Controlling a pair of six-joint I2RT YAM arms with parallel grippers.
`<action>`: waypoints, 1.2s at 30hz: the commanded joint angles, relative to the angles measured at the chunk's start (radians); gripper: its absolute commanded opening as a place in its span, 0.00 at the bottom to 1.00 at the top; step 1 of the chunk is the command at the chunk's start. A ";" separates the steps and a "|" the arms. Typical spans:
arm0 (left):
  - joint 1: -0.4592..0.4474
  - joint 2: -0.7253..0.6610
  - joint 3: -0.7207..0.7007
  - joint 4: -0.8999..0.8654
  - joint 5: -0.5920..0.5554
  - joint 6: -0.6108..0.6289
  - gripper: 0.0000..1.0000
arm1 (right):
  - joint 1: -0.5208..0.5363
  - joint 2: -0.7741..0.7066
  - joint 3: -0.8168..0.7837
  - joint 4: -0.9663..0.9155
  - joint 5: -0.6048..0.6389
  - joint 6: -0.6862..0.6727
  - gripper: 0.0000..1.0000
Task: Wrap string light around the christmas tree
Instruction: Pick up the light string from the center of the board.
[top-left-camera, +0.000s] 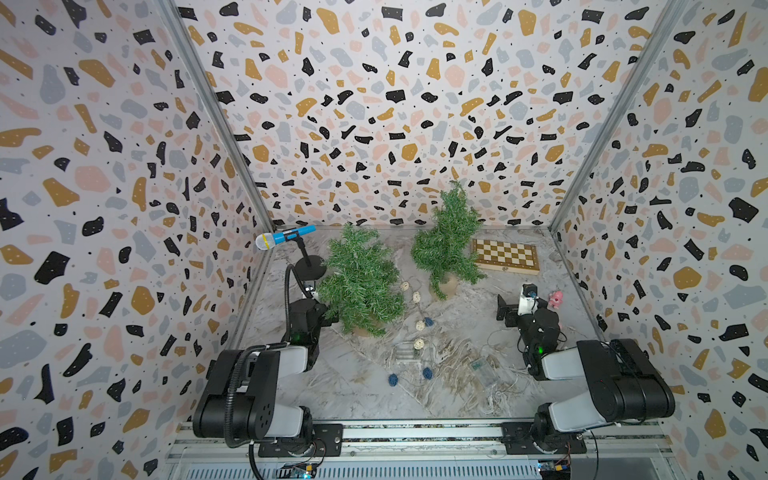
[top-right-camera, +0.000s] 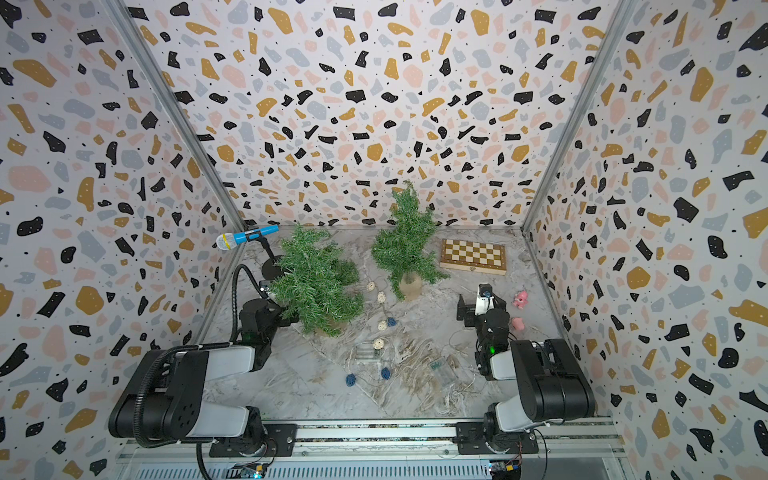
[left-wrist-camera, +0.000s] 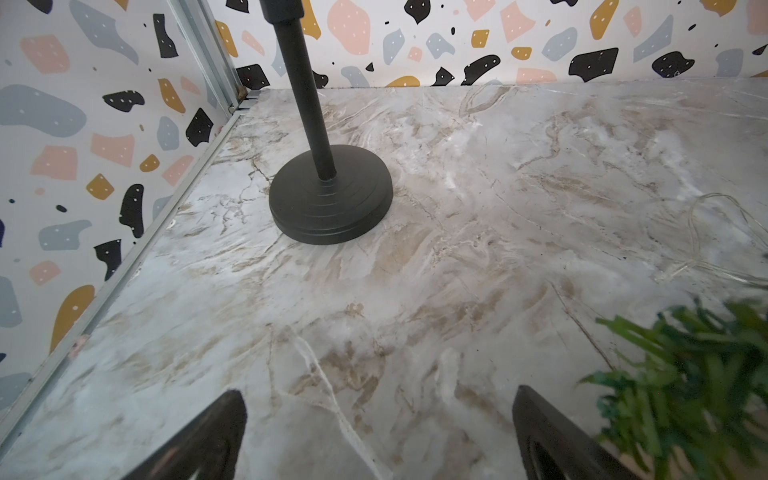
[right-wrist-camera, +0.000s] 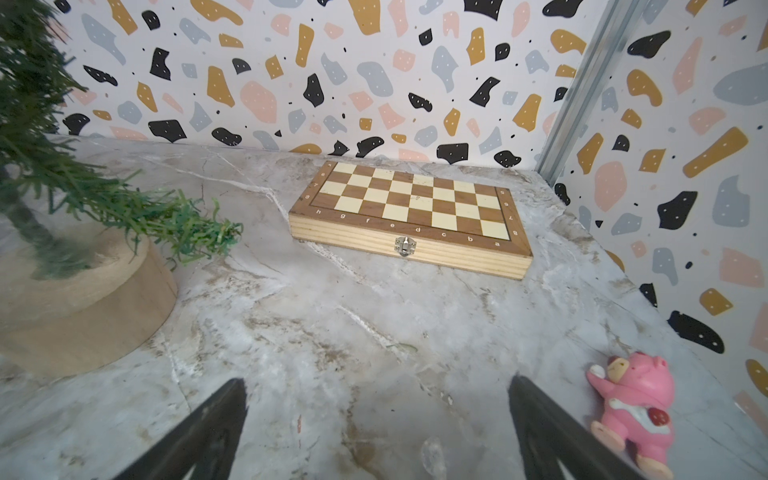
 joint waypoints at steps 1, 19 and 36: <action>0.003 -0.016 0.022 0.021 -0.003 -0.005 0.99 | 0.000 -0.046 0.056 -0.076 -0.014 -0.008 0.99; -0.025 -0.353 0.118 -0.414 -0.125 -0.170 0.99 | 0.160 -0.276 0.266 -0.626 0.246 0.085 0.99; -0.099 -0.445 0.530 -1.171 -0.222 -0.463 0.99 | 0.221 -0.263 0.605 -1.218 -0.152 0.568 0.92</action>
